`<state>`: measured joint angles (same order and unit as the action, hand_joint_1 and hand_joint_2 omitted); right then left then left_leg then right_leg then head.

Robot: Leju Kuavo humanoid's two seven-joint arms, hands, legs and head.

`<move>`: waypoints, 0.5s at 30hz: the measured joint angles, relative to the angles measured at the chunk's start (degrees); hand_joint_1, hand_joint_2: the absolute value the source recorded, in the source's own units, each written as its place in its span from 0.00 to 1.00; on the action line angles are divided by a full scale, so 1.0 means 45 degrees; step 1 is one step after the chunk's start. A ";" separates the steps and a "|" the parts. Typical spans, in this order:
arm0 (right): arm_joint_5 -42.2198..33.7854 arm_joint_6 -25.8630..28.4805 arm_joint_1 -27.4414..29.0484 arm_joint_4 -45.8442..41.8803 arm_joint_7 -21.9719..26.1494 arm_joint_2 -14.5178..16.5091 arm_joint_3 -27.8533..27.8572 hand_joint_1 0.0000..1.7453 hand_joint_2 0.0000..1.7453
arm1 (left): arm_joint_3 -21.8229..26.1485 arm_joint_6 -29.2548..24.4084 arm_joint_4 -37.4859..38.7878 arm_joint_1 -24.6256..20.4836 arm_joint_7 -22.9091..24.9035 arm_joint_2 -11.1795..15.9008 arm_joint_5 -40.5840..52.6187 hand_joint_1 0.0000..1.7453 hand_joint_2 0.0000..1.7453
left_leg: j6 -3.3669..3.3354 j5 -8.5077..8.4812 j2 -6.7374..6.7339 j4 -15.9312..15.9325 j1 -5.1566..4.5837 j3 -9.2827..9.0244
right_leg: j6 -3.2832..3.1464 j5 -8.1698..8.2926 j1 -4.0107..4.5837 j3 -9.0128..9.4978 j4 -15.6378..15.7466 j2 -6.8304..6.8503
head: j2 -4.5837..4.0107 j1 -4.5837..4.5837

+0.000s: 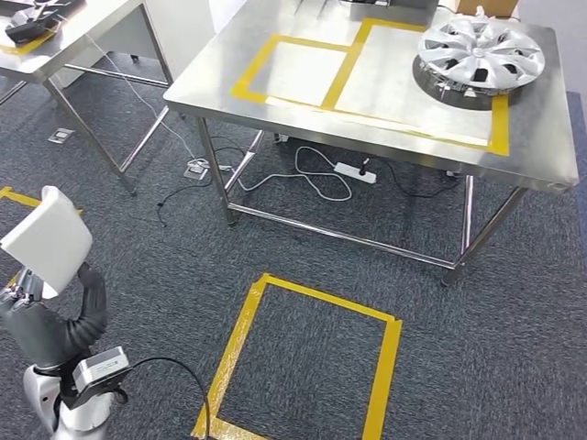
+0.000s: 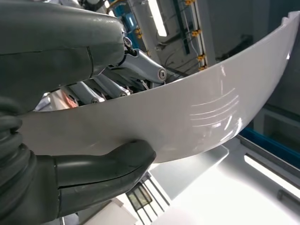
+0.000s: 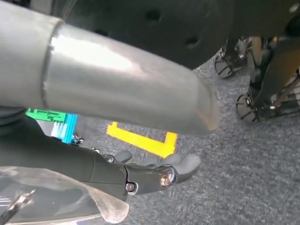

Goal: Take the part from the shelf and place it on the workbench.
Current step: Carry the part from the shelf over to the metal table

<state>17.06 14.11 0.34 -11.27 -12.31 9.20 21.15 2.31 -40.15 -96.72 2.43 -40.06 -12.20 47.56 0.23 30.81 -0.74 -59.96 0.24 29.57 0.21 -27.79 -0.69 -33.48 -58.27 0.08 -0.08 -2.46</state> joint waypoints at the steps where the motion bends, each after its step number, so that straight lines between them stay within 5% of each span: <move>1: 0.0007 -0.0008 0.0001 -0.0001 0.0004 0.0000 0.0001 0.00 0.00 | 0.0000 -0.0002 -0.0007 -0.0004 0.0000 0.0003 -0.0004 1.00 1.00 | 0.0050 0.0134 0.0016 -0.0632 0.0013 0.0321 | -0.0079 -0.0057 -0.0006 0.0127 0.0015 -0.0020 | 0.0000 0.0025; 4: 0.0024 -0.0117 -0.0006 -0.0001 0.0051 0.0000 0.0002 0.00 0.00 | 0.0006 -0.0007 -0.0012 0.0038 0.0000 0.0020 -0.0018 1.00 1.00 | 0.0115 0.0942 0.0047 -0.3018 0.0016 0.1873 | -0.0214 -0.0342 0.0046 0.0464 0.0023 -0.0104 | -0.0001 0.0054; 6: 0.0038 -0.0204 -0.0001 0.0001 0.0102 0.0000 0.0001 0.00 0.00 | 0.0007 -0.0005 -0.0010 0.0059 0.0000 0.0038 -0.0023 1.00 1.00 | 0.0045 0.0892 0.0056 -0.3155 -0.0002 0.2348 | -0.0224 -0.0572 0.0091 0.0771 0.0025 -0.0187 | -0.0001 0.0057; 10: 0.0044 -0.0240 0.0013 0.0011 0.0153 0.0010 0.0000 0.00 0.00 | 0.0012 -0.0005 -0.0012 0.0067 0.0000 0.0089 -0.0023 1.00 1.00 | -0.0352 -0.1094 0.0123 -0.0462 -0.0223 0.1840 | -0.0113 -0.1071 0.0156 0.1248 0.0040 -0.0301 | -0.0001 0.0075; 15: 0.0047 -0.0254 -0.0012 0.0018 0.0160 0.0011 0.0000 0.00 0.00 | 0.0012 -0.0013 -0.0058 0.0055 0.0000 0.0089 -0.0028 1.00 1.00 | -0.0614 -0.1185 0.0197 0.0286 -0.0215 0.1257 | 0.0258 -0.1097 0.0199 0.1425 -0.0415 -0.0267 | -0.0002 0.0074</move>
<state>17.28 12.97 0.28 -11.19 -11.59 9.25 21.15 2.36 -40.21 -96.98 2.68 -40.06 -11.80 47.44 -2.53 25.48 0.14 -58.67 -0.73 35.23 1.37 -32.73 0.21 -27.07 -60.13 -1.12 -0.09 -2.13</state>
